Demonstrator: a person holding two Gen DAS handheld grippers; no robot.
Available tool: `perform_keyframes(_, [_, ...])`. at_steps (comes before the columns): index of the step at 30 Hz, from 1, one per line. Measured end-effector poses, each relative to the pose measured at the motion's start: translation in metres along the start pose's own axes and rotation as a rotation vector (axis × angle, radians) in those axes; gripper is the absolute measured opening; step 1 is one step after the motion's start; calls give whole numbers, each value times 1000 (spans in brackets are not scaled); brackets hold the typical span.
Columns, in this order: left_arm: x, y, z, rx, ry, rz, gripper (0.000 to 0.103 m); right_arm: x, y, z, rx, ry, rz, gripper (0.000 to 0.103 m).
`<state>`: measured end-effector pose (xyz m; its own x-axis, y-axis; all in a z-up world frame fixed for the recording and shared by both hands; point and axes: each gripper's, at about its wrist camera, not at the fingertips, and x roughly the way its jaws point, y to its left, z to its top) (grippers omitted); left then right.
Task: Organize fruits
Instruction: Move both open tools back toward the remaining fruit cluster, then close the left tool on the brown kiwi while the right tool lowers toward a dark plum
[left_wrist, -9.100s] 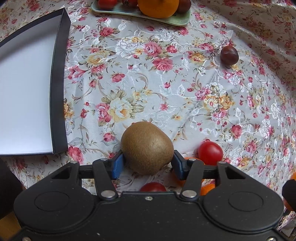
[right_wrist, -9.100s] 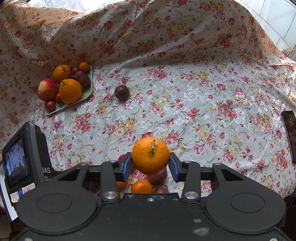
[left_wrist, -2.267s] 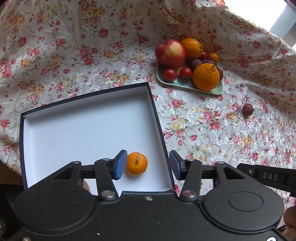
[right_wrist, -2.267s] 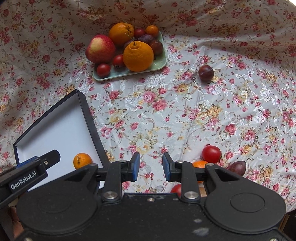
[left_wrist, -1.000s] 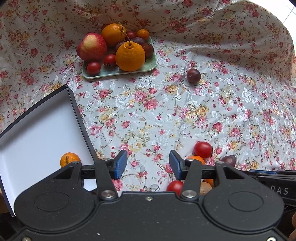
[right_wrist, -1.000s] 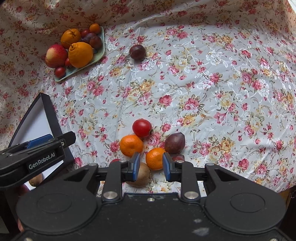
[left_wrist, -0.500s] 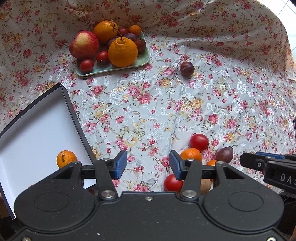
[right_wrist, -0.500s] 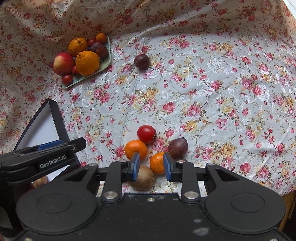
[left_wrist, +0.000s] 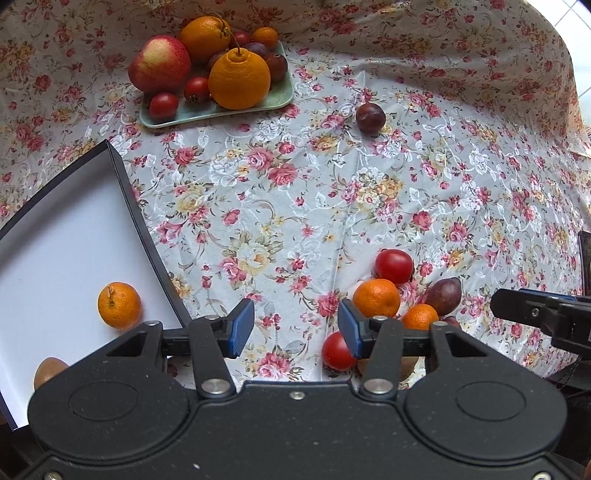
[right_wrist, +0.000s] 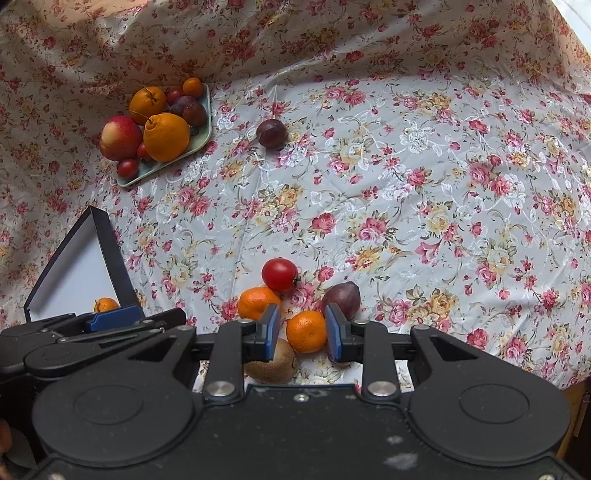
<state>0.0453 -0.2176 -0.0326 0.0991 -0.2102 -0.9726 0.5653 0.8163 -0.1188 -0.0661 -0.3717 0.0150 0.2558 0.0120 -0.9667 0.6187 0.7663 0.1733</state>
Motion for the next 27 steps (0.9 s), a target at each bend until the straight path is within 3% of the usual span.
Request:
perform_keyframes(6, [7, 3, 1, -21, 14, -9, 55, -4, -1, 0, -2, 11, 35, 30])
perform_keyframes(14, [17, -28, -2, 26, 49, -97, 54, -15, -5, -2, -2, -4, 77, 30])
perform_keyframes(27, [38, -78, -29, 186, 107, -65, 54, -20, -29, -7, 36, 7, 77, 31])
